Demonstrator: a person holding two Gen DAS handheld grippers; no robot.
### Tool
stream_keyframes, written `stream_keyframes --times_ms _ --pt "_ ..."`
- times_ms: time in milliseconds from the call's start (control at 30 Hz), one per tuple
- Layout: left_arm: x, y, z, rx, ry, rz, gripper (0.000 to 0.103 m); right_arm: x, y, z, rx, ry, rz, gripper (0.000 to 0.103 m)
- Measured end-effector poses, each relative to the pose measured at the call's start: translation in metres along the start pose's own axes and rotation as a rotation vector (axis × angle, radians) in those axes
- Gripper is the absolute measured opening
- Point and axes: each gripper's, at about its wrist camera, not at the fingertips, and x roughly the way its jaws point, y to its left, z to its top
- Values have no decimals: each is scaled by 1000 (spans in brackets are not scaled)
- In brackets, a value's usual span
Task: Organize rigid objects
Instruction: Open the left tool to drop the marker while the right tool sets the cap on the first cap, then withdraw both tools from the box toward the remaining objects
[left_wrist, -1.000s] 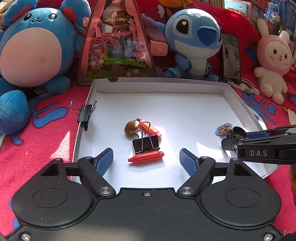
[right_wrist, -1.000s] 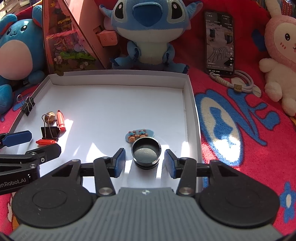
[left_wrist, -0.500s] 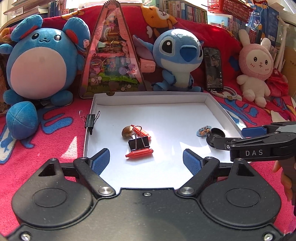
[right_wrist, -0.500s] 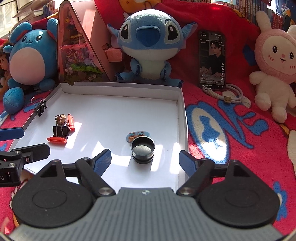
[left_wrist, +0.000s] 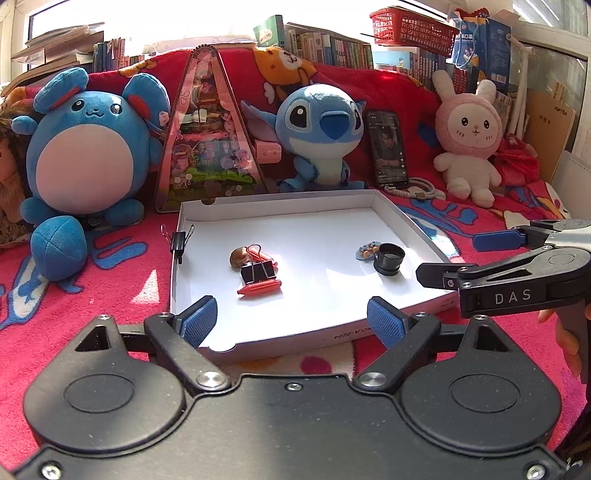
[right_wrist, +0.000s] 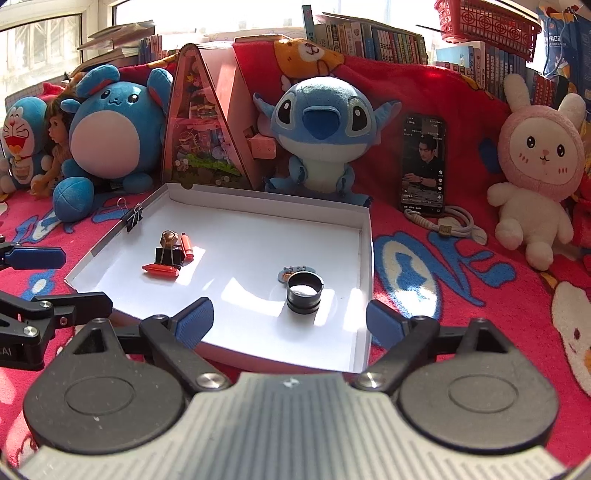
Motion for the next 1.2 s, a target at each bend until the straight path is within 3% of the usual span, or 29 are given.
stream_keyframes --times_ms 633,1000,1200 --pt "-34 -13 -53 65 1 -32 89 -41 20 -55 -46 -100 19 103" --pt "-34 -12 -76 59 39 -43 90 -47 22 -84 -19 -98 17 103" --pt "-33 -13 -89 55 43 -11 90 -48 22 -102 -10 -104 3 103"
